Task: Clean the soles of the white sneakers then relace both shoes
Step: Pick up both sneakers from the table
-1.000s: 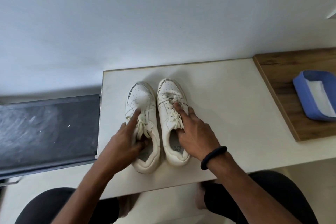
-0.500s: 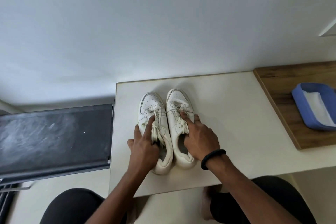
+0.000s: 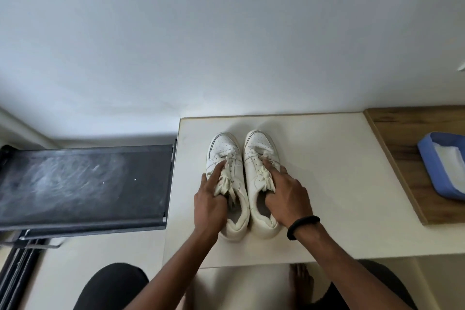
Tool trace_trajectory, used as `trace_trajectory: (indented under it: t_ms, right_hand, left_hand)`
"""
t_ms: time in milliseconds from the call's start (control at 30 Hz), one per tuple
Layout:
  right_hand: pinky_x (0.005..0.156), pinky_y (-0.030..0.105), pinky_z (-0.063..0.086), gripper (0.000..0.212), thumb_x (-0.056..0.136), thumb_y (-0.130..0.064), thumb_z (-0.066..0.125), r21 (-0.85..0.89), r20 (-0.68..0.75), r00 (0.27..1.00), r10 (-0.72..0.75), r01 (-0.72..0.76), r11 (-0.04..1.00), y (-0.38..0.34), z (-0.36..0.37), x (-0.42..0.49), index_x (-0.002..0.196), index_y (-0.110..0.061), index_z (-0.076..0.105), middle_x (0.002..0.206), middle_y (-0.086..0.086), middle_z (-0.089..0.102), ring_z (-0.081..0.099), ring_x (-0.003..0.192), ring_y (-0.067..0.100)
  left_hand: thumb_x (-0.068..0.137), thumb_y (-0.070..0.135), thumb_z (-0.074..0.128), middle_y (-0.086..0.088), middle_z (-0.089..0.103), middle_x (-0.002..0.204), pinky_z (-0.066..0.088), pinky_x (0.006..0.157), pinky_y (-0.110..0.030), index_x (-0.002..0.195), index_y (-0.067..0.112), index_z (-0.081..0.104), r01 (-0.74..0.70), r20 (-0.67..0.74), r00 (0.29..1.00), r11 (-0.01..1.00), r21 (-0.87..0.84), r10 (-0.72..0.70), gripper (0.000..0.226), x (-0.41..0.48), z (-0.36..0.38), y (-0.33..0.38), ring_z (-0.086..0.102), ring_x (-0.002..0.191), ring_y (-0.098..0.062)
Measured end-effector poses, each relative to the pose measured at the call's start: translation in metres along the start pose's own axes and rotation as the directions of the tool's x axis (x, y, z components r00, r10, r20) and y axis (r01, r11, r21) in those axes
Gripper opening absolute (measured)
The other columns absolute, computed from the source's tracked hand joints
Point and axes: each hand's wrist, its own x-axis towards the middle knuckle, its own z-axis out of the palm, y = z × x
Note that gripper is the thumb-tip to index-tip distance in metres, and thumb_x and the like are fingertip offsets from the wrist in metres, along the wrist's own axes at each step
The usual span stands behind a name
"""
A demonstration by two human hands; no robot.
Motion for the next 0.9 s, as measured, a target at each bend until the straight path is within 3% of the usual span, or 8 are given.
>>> trace_trajectory:
  t_ms: [100, 200, 333, 533, 633, 733, 833, 900]
  right_hand:
    - [0.095, 0.04, 0.053, 0.094, 0.077, -0.009, 0.06, 0.1, -0.015, 1.0, 0.019, -0.018, 0.995, 0.002, 0.001, -0.002, 0.157, -0.042, 0.023, 0.156, -0.002, 0.043, 0.062, 0.119, 0.029]
    - [0.101, 0.035, 0.051, 0.096, 0.077, -0.006, 0.067, 0.157, -0.041, 0.997, 0.065, -0.058, 0.986, -0.002, -0.017, 0.007, 0.158, -0.036, 0.025, 0.156, -0.005, 0.045, 0.06, 0.126, 0.026]
    - [0.1, 0.034, 0.052, 0.1, 0.075, -0.004, 0.07, 0.162, -0.05, 0.995, 0.085, -0.075, 0.984, -0.026, -0.073, 0.011, 0.156, -0.042, 0.026, 0.161, 0.001, 0.038, 0.057, 0.13, 0.027]
    - [0.1, 0.034, 0.05, 0.103, 0.073, -0.005, 0.071, 0.157, -0.07, 0.997, 0.015, -0.004, 0.988, -0.098, -0.196, -0.015, 0.154, -0.047, 0.024, 0.163, 0.0, 0.034, 0.052, 0.135, 0.023]
    - [0.101, 0.034, 0.05, 0.104, 0.074, -0.007, 0.073, 0.132, -0.073, 0.997, -0.024, 0.034, 0.991, -0.147, -0.256, -0.039, 0.155, -0.048, 0.022, 0.163, -0.002, 0.033, 0.054, 0.135, 0.022]
    - [0.103, 0.037, 0.052, 0.106, 0.075, -0.01, 0.075, 0.126, -0.084, 0.993, -0.077, 0.088, 0.988, -0.196, -0.302, -0.065, 0.155, -0.049, 0.018, 0.162, -0.003, 0.036, 0.056, 0.132, 0.023]
    - [0.101, 0.04, 0.053, 0.105, 0.074, -0.008, 0.075, 0.126, -0.115, 0.989, -0.095, 0.11, 0.986, -0.244, -0.337, -0.088, 0.156, -0.047, 0.021, 0.16, -0.001, 0.039, 0.059, 0.129, 0.026]
    - [0.101, 0.04, 0.053, 0.103, 0.075, -0.008, 0.075, 0.124, -0.139, 0.985, -0.104, 0.122, 0.985, -0.274, -0.355, -0.102, 0.157, -0.044, 0.024, 0.16, 0.0, 0.039, 0.06, 0.128, 0.027]
  left_hand:
    - [0.07, -0.005, 0.035, 0.013, 0.053, 0.154, 0.039, 0.121, -0.038, 0.135, 0.061, 0.058, 0.018, -0.022, 1.0, 0.994, -0.111, -0.02, 0.095, 0.004, 0.004, 0.011, 0.042, 0.148, -0.01]
    - [0.077, -0.022, 0.034, 0.017, 0.051, 0.153, 0.035, 0.123, -0.033, 0.147, 0.045, 0.055, 0.035, -0.009, 0.999, 0.993, -0.115, -0.036, 0.099, 0.019, 0.003, 0.027, 0.04, 0.149, -0.005]
    - [0.076, -0.009, 0.035, 0.022, 0.049, 0.155, 0.034, 0.114, -0.011, 0.147, 0.044, 0.055, -0.002, 0.0, 1.0, 0.986, -0.168, 0.002, 0.091, 0.016, -0.008, 0.084, 0.039, 0.142, 0.013]
    - [0.085, -0.008, 0.044, 0.02, 0.047, 0.158, 0.032, 0.127, -0.039, 0.142, 0.052, 0.057, 0.008, -0.05, 0.999, 0.981, -0.196, -0.018, 0.084, -0.029, -0.06, 0.208, 0.034, 0.151, 0.001]
    - [0.079, 0.001, 0.047, 0.021, 0.044, 0.161, 0.033, 0.126, -0.043, 0.141, 0.057, 0.055, -0.03, -0.073, 0.997, 0.98, -0.196, 0.016, 0.083, -0.057, -0.104, 0.269, 0.035, 0.151, 0.002]
    - [0.074, 0.01, 0.048, 0.032, 0.042, 0.158, 0.037, 0.119, -0.024, 0.138, 0.059, 0.057, -0.074, -0.08, 0.995, 0.975, -0.209, 0.058, 0.082, -0.086, -0.152, 0.324, 0.039, 0.141, 0.016]
    - [0.072, 0.012, 0.047, 0.033, 0.036, 0.159, 0.035, 0.097, 0.002, 0.137, 0.059, 0.056, -0.099, -0.075, 0.994, 0.968, -0.231, 0.084, 0.081, -0.109, -0.201, 0.365, 0.036, 0.13, 0.031]
    - [0.073, 0.015, 0.049, 0.031, 0.036, 0.161, 0.039, 0.096, 0.001, 0.138, 0.062, 0.055, -0.111, -0.048, 0.994, 0.966, -0.234, 0.103, 0.08, -0.117, -0.231, 0.383, 0.038, 0.133, 0.026]
